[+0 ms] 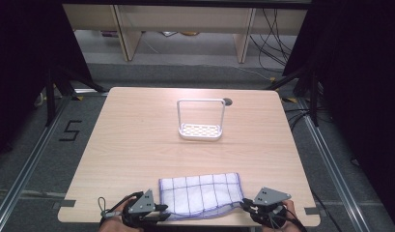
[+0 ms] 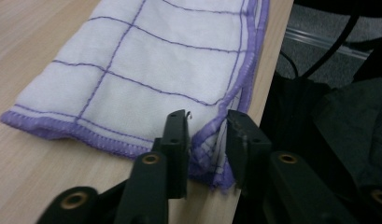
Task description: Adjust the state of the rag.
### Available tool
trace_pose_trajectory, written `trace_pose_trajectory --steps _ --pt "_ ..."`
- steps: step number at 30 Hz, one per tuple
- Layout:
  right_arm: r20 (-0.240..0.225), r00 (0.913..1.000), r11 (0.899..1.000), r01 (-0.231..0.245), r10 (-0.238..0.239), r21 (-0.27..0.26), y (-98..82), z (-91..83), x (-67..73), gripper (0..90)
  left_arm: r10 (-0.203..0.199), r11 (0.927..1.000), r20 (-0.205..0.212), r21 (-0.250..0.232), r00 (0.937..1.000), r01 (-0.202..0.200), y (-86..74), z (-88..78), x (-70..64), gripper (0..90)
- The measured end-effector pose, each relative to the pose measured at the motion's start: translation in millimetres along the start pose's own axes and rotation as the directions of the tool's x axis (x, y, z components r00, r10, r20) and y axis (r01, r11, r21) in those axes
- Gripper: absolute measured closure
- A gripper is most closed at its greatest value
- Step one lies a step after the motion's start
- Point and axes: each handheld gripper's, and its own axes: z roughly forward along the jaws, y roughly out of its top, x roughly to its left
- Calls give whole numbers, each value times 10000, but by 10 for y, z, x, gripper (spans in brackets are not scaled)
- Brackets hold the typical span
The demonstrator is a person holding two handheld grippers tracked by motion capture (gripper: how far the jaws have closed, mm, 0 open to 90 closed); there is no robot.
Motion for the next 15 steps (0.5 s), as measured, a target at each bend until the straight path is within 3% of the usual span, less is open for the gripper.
trace_pose_trajectory --steps 1,2,3,4,6,7,8,9,11,12,13,14,15 --pt "0 10000 10000 0 0 0 0 0 0 761 0 10000 0 0 10000 0 0 0 0 618" --pt "-48 9999 9999 -167 166 -35 -1 -10 11 736 -432 9985 -52 -327 9991 430 7 -27 12 618" --pt "-40 9991 9981 -415 413 -451 14 -52 12 653 -696 9951 -360 -729 9969 668 31 -83 72 499" --pt "-6 9988 9972 -486 487 -567 31 -78 1 629 -1027 9914 -500 -861 9935 982 55 -117 105 462" --pt "95 9982 9954 -590 599 -760 53 -104 -8 598 -1019 9911 -633 -921 9928 959 80 -150 175 422" --pt "422 9975 9928 -516 565 -1080 90 -133 -40 549 -1141 9885 -770 -1083 9905 1055 96 -143 219 390" --pt "658 9942 9892 -761 848 -1251 124 -139 -59 507 -1211 9889 -940 -973 9882 1119 113 -135 282 371" --pt "891 9854 9834 -1337 1451 -1228 194 -113 -97 453 -1410 9857 -1219 -1101 9825 1278 126 -107 340 340" --pt "972 9809 9812 -1579 1688 -1106 227 -77 -115 442 -1622 9847 -1603 -896 9736 1493 160 -51 492 333" --pt "1140 9784 9824 -1626 1727 -924 264 -7 -146 423 -1608 9854 -1690 -827 9724 1486 171 -24 538 333" --pt "1267 9770 9835 -1624 1716 -801 285 42 -158 420 -1813 9822 -1810 -830 9666 1687 181 18 582 332" --pt "1367 9785 9874 -1483 1547 -562 300 108 -166 422 -1739 9846 -1950 -534 9653 1666 189 37 640 328" --pt "1371 9845 9939 -1100 1094 -36 313 205 -136 441 -1897 9818 -1928 -411 9627 1852 204 102 700 305"
